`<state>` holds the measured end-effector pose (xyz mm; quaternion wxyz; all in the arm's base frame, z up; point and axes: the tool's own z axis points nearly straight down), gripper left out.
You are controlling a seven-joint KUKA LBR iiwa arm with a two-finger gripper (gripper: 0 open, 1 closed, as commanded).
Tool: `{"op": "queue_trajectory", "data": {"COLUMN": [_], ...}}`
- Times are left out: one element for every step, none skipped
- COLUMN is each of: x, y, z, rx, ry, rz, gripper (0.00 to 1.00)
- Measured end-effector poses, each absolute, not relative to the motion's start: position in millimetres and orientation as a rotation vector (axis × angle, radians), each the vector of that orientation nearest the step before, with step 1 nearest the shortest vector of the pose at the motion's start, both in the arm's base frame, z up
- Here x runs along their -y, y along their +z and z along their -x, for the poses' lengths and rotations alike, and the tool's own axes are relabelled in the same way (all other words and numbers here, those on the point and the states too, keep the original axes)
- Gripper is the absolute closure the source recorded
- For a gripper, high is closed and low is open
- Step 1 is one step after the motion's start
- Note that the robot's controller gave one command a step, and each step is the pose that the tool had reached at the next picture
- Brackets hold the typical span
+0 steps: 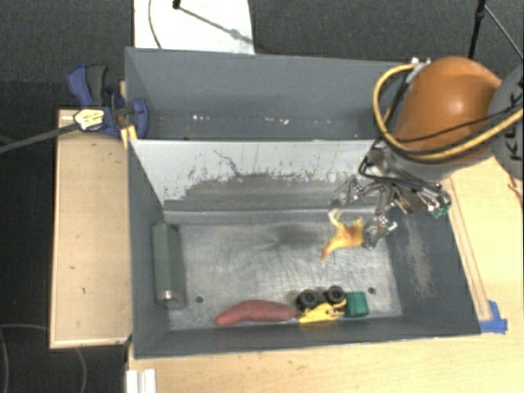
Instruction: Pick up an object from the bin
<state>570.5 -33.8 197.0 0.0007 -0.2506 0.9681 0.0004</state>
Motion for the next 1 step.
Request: {"op": "queue_trajectory", "data": {"x": [37.1], "y": [229.2], "z": [-564.6], "rx": [-3.001], "ry": [0.003], "rz": [0.933], "gripper": [1.00]}}
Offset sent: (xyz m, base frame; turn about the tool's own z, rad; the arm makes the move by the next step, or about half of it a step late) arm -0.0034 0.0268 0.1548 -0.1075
